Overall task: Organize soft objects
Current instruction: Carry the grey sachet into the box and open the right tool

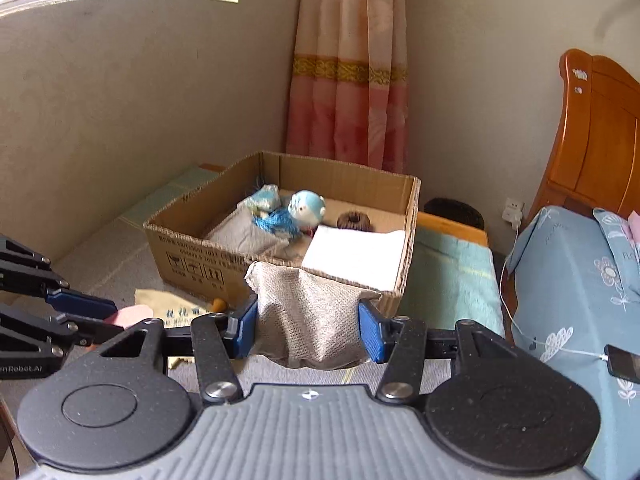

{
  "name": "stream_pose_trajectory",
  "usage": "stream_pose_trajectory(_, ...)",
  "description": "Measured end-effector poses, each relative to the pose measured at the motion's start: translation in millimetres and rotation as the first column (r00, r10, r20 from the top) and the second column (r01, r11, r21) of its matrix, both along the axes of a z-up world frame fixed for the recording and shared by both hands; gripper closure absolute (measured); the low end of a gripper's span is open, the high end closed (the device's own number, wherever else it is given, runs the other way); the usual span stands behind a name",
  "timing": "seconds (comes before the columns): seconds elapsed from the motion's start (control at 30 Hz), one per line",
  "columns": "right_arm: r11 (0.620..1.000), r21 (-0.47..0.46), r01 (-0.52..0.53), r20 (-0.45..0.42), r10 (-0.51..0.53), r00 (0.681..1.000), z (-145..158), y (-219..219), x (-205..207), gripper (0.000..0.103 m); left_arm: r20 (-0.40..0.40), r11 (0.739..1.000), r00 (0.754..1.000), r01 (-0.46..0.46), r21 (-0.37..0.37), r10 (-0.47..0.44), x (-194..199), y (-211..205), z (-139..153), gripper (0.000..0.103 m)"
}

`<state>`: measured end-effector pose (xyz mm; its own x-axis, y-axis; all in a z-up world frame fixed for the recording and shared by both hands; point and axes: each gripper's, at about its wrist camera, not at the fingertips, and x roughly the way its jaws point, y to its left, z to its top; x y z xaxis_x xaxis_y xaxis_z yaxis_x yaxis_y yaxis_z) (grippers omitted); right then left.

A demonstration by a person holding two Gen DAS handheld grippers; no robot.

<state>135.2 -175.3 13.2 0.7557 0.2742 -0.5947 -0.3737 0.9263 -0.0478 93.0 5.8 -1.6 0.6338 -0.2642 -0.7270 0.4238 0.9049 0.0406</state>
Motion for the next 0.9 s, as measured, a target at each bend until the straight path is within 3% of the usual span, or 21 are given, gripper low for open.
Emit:
stream_pose_trajectory(0.33,1.000,-0.008,0.023,0.055,-0.023,0.998,13.9,10.1,74.4,0.045,0.035,1.000,0.999,-0.021,0.000,0.021,7.8,10.6,11.8,0.086)
stream_pose_trajectory(0.4,0.999,-0.013,0.033,0.056,-0.032,0.998,10.5,11.3,90.1,0.031,0.037,1.000,0.999,-0.030,-0.002,0.030,11.5,12.7,13.2,0.086)
stream_pose_trajectory(0.47,1.000,-0.004,0.027,0.054,-0.027,0.998,6.2,8.7,99.0,0.002,0.040,0.999,0.999,-0.036,-0.001,0.036,15.7,14.2,14.4,0.086)
stream_pose_trajectory(0.5,1.000,0.004,0.030,0.054,-0.030,0.998,4.0,6.7,100.2,0.000,0.041,0.999,0.998,-0.038,-0.001,0.038,17.9,14.6,15.1,0.086)
stream_pose_trajectory(0.7,0.997,0.010,0.079,-0.013,-0.079,0.997,-8.9,-3.6,85.2,0.000,0.052,1.000,0.998,-0.028,0.000,0.028,31.4,13.7,21.9,0.086)
stream_pose_trajectory(0.9,0.990,0.021,0.142,-0.023,-0.141,0.990,-9.9,-12.8,47.8,0.000,0.091,1.000,0.996,0.001,0.014,-0.003,46.2,6.5,35.7,0.086)
